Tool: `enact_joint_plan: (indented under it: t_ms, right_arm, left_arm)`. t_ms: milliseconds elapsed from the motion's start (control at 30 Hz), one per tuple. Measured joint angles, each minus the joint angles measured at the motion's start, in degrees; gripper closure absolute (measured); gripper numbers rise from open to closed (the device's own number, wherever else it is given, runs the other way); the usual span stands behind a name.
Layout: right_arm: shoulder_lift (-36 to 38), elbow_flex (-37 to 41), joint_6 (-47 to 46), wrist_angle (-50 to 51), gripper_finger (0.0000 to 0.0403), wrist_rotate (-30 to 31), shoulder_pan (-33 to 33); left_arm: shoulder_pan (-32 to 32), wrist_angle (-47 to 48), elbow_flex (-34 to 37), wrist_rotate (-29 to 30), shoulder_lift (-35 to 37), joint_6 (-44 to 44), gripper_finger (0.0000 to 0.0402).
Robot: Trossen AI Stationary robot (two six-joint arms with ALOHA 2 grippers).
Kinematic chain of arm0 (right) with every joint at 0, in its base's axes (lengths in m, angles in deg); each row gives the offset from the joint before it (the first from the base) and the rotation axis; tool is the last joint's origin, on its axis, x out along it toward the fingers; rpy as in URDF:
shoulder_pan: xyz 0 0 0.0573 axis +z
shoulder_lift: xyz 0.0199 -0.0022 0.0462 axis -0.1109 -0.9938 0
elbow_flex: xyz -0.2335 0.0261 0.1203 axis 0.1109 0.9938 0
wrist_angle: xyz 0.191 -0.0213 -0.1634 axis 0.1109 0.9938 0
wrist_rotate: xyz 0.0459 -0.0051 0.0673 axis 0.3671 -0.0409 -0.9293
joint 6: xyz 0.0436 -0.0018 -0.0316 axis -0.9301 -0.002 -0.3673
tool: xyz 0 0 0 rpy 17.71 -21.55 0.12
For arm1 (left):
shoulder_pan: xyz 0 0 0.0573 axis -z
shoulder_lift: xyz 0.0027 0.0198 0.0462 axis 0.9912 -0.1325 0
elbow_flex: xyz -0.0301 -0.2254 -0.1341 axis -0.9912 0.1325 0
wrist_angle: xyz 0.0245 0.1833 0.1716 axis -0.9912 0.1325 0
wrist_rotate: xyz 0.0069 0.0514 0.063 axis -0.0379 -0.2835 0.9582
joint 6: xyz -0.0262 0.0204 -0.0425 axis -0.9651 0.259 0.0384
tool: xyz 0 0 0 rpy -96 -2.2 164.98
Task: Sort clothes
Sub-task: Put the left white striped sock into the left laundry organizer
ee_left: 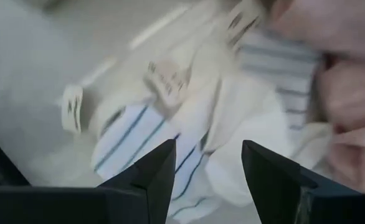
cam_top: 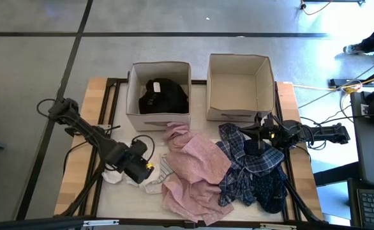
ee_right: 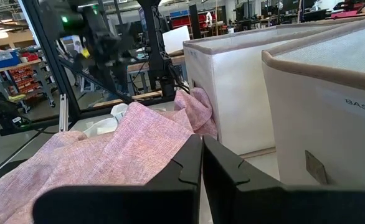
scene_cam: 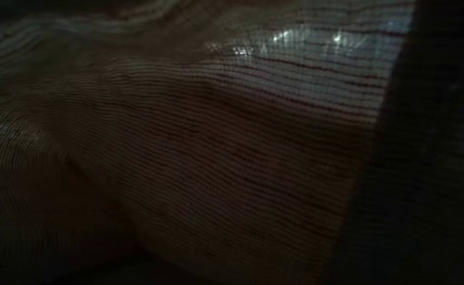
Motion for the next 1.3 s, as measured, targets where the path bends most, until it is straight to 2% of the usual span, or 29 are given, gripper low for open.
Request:
enact_joint_plan:
  t_ms: [133, 333, 667, 1033, 1167, 1300]
  right_arm:
    - [0.0, 0.0, 0.0, 0.0, 0.0386, 0.0, 0.0]
    - [0.0, 0.0, 0.0, 0.0, 0.0386, 0.0, 0.0]
    - [-0.1, 0.0, 0.0, 0.0, 0.0386, 0.0, 0.0]
    - [-2.7, 0.0, 0.0, 0.0, 0.0386, 0.0, 0.0]
    - [-3.4, 0.0, 0.1, -0.1, 0.0386, 0.1, 0.0]
    - [-3.4, 0.0, 0.2, -0.1, 0.0386, 0.5, 0.0]
  left_arm:
    - [0.0, -3.5, 4.7, -3.3, 0.0, -1.4, 0.0229]
    - [0.0, -7.7, 9.6, -3.7, 0.0, -0.1, 0.0229]
    - [0.0, -14.5, 14.6, -3.9, 0.0, 3.1, 0.0229]
    - [1.1, -16.2, 18.3, -4.1, 0.0, 5.8, 0.0229]
    - [1.6, -18.3, 18.3, -4.3, 0.0, 7.7, 0.0247]
    - [1.7, -18.3, 18.3, -4.9, 0.0, 8.1, 0.0287]
